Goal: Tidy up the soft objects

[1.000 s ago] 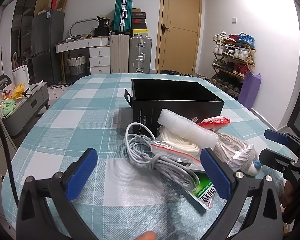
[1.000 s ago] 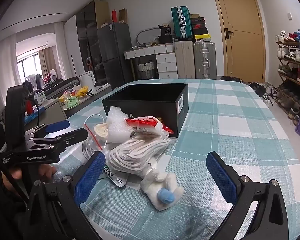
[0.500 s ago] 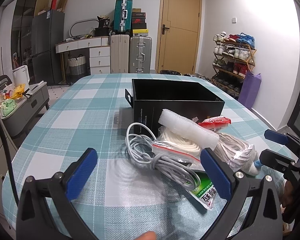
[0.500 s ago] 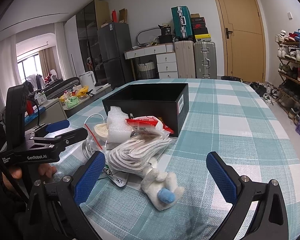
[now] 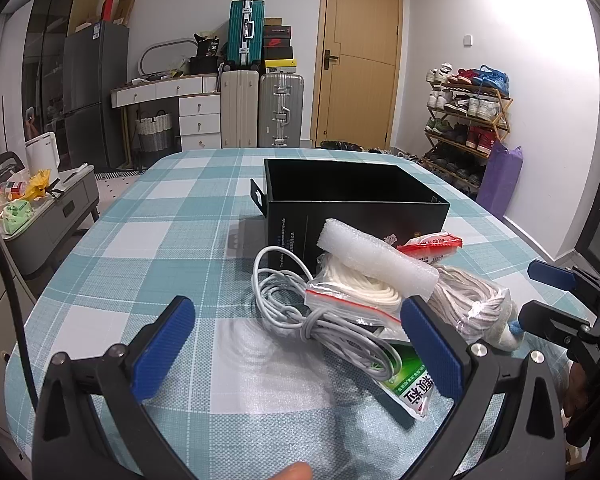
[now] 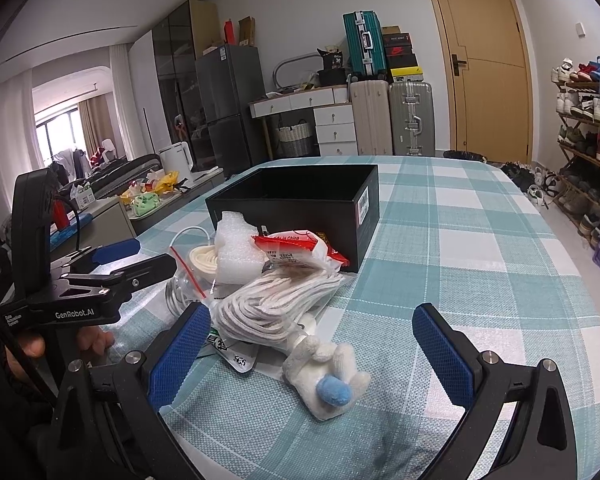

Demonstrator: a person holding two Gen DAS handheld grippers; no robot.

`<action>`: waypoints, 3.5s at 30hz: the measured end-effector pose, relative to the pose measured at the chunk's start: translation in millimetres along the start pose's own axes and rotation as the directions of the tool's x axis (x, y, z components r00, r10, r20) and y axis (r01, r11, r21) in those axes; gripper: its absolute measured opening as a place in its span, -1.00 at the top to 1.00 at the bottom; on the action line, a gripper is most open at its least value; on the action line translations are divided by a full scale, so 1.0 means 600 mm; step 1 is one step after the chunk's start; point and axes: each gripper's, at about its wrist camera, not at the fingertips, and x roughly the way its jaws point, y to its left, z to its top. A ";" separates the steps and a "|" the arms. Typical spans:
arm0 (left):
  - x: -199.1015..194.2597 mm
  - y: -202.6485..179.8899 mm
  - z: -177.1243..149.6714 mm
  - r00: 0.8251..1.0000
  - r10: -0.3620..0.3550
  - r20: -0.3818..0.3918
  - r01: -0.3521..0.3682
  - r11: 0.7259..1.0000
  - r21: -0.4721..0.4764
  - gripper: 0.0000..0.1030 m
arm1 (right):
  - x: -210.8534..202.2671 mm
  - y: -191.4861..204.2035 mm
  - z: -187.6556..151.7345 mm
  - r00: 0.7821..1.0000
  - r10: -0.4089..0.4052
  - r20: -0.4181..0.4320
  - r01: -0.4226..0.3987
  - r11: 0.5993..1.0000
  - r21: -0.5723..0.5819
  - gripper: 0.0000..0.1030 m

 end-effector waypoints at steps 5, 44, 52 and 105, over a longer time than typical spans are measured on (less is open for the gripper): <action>-0.001 0.000 0.000 1.000 -0.002 0.000 0.002 1.000 0.000 -1.00 | 0.005 0.001 -0.002 1.000 -0.009 -0.010 0.009 1.000 0.002 -0.99; -0.002 -0.013 0.011 0.999 -0.039 -0.018 0.040 0.996 0.083 -1.00 | 0.035 -0.013 -0.020 0.992 -0.043 -0.117 0.041 0.999 -0.021 -0.99; -0.005 -0.017 0.012 0.998 -0.067 -0.022 0.069 0.994 0.081 -1.00 | 0.051 -0.018 -0.026 0.985 -0.037 -0.168 0.037 0.999 -0.003 -0.71; 0.010 -0.026 0.037 0.996 -0.074 -0.051 0.079 0.991 0.106 -1.00 | -0.049 0.007 -0.003 0.999 -0.011 0.049 0.014 0.999 -0.051 0.35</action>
